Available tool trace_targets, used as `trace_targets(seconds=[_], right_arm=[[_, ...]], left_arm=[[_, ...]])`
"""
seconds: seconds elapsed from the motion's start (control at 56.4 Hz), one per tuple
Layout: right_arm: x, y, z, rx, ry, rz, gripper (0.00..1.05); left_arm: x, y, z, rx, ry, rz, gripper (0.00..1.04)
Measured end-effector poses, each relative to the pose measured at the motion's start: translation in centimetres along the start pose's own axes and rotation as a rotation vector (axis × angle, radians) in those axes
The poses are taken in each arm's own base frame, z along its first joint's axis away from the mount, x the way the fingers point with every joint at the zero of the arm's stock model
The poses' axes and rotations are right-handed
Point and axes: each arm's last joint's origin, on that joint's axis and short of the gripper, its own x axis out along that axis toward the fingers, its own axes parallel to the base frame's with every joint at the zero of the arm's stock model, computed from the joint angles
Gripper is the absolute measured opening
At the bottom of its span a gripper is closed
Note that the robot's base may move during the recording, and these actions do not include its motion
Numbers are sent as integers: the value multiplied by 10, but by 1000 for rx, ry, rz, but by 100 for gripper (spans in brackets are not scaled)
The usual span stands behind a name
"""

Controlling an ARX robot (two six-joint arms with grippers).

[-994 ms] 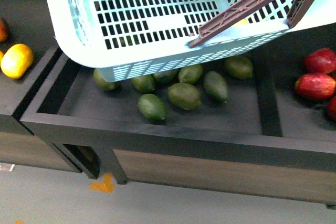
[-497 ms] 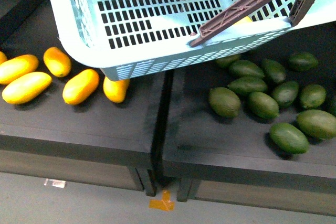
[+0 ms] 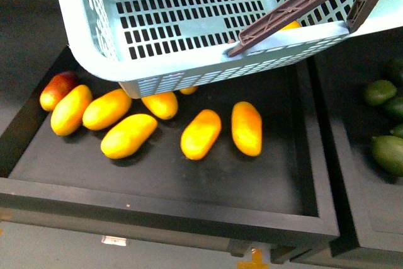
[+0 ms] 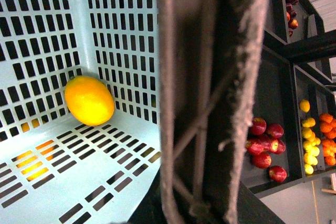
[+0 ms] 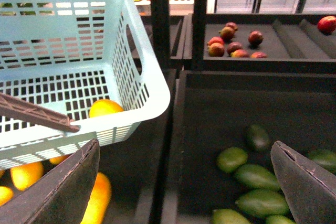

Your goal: Pick lemon and mango into basket

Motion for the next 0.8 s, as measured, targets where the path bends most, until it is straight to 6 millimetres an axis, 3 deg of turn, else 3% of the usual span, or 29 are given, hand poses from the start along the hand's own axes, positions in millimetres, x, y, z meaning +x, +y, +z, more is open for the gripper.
trace_targets(seconds=[0.799], right_arm=[[0,0,0,0,-2,-1,96]], left_arm=[[0,0,0,-1,-1,1,6]])
